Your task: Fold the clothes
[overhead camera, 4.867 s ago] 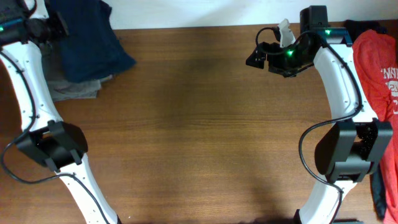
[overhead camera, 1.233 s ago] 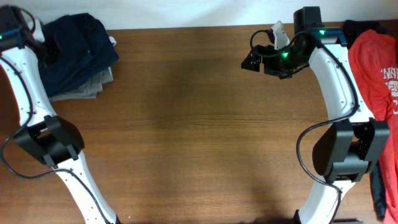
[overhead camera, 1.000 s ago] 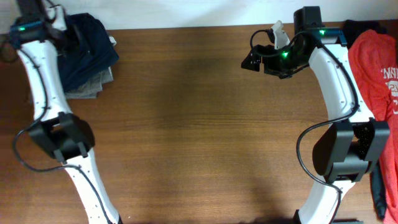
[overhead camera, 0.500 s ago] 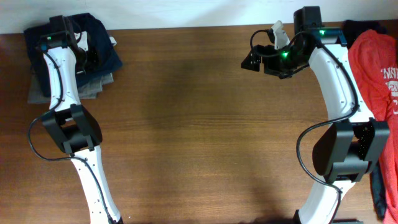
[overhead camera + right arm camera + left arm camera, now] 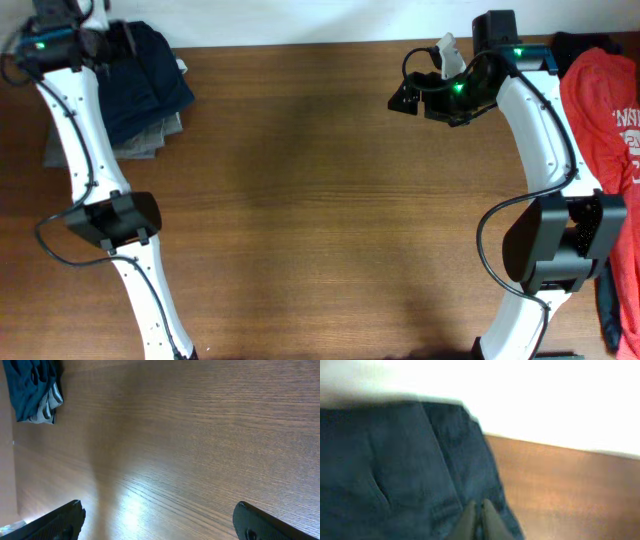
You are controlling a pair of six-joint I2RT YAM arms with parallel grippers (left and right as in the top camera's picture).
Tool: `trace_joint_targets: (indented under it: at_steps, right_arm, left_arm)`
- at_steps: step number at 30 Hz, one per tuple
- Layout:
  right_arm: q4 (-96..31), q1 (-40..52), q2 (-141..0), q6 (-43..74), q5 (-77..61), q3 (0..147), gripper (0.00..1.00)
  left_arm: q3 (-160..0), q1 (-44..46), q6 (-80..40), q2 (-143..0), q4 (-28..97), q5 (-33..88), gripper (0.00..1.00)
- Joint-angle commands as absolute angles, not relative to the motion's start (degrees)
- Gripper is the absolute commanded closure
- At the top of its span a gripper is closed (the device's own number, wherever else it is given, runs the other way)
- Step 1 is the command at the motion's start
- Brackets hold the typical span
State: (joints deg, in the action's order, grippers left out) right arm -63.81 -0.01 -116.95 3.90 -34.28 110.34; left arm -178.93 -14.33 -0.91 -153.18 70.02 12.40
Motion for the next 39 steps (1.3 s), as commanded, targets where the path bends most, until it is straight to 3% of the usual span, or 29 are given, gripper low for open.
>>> trace_joint_targets:
  at_steps: [1,7,15,21,39]
  right_arm:
    - [-63.66,0.38,-117.47,3.20,-33.76,110.04,0.01]
    - [-63.70,0.38,-117.47,3.20,-33.76,110.04,0.01]
    - [-64.82,0.38,-117.47,3.20,-33.76,110.04,0.01]
    - [-65.30,0.38,-117.47,3.20,-33.76,110.04,0.01]
    - [-65.45,0.38,-117.47,3.22,-33.78,110.04,0.01]
  left_arm:
    - [-178.65,-14.79,-0.89,-151.83,65.45,7.84,0.84]
    - [-170.65,-14.79,-0.89,-152.14,49.01,1.69,0.84]
    - [-150.34,-14.79,-0.84,-152.14,17.08,-14.46,0.79]
    - [-136.22,-14.79,-0.82,-152.14,1.56,-15.49,0.83]
    - [-121.93,-17.80,2.24,-151.65,-1.30,-15.46,0.86]
